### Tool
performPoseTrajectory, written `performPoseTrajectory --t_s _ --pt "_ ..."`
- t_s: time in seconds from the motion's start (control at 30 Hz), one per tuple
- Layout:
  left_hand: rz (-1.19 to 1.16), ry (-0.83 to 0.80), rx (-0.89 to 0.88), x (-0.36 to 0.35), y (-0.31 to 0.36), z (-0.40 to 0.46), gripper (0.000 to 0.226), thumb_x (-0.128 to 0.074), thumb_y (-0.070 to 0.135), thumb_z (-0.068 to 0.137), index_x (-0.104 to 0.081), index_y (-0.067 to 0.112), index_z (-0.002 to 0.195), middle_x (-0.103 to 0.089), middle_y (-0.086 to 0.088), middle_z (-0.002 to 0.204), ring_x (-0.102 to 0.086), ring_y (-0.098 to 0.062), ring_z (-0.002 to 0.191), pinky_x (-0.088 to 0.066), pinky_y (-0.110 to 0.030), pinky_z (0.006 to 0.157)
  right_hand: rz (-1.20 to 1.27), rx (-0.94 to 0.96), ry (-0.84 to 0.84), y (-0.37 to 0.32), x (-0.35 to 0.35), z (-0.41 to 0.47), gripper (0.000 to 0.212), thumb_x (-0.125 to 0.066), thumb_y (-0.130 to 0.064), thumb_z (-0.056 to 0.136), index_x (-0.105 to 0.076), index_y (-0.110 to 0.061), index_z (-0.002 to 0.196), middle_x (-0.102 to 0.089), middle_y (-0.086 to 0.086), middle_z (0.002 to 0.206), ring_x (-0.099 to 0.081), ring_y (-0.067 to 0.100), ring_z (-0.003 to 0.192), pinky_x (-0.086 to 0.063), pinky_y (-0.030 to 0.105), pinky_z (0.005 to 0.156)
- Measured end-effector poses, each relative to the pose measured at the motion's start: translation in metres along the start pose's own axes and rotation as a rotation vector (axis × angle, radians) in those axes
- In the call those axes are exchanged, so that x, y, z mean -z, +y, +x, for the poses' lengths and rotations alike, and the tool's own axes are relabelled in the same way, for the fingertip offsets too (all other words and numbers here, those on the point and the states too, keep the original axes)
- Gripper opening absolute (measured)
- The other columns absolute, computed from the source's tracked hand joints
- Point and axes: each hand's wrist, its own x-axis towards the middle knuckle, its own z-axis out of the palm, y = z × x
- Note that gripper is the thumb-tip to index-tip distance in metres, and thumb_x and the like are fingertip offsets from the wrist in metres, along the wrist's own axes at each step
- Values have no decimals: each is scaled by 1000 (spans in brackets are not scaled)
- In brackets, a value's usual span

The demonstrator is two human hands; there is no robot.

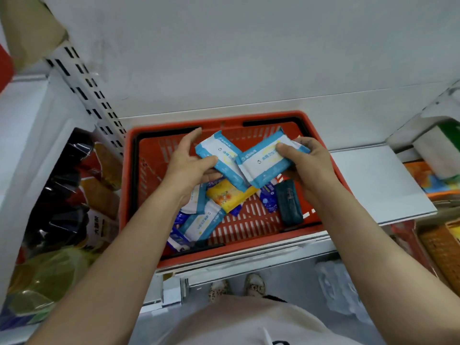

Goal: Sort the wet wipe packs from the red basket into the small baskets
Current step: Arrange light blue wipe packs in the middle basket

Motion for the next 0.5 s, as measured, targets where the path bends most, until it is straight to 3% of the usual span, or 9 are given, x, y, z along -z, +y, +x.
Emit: performPoseTrajectory --t_s 0.1,0.27,0.4,0.5 --pt "-24 -48 -36 -8 6 -4 48 -63 -8 86 -62 30 115 -72 -6 104 -74 -18 85 -58 -26 60 85 -11 38 -2 6 -10 30 -80 -15 80 -50 -16 83 -73 10 93 -75 22 82 -54 22 51" --pt "-27 -42 -95 -35 7 -20 27 -61 -8 87 -64 16 99 -68 -7 109 -73 -16 86 -58 -25 63 159 -54 14 -8 26 -33 36 -77 -8 82 -55 -6 111 -71 13 107 -75 25 88 -57 25 58" --pt "-109 -78 -107 -69 5 -38 15 -67 -3 86 -62 9 92 -71 -8 103 -74 -18 88 -58 -25 66 190 -98 -55 -14 54 -50 29 -70 -6 86 -63 1 114 -76 12 97 -75 21 85 -58 25 62" --pt "-159 -93 -119 -109 0 -55 13 -71 2 85 -61 9 83 -74 -7 88 -74 -16 77 -57 -25 62 215 -105 -10 -16 88 -64 28 -67 -4 87 -64 2 114 -76 14 99 -73 23 83 -59 27 67"
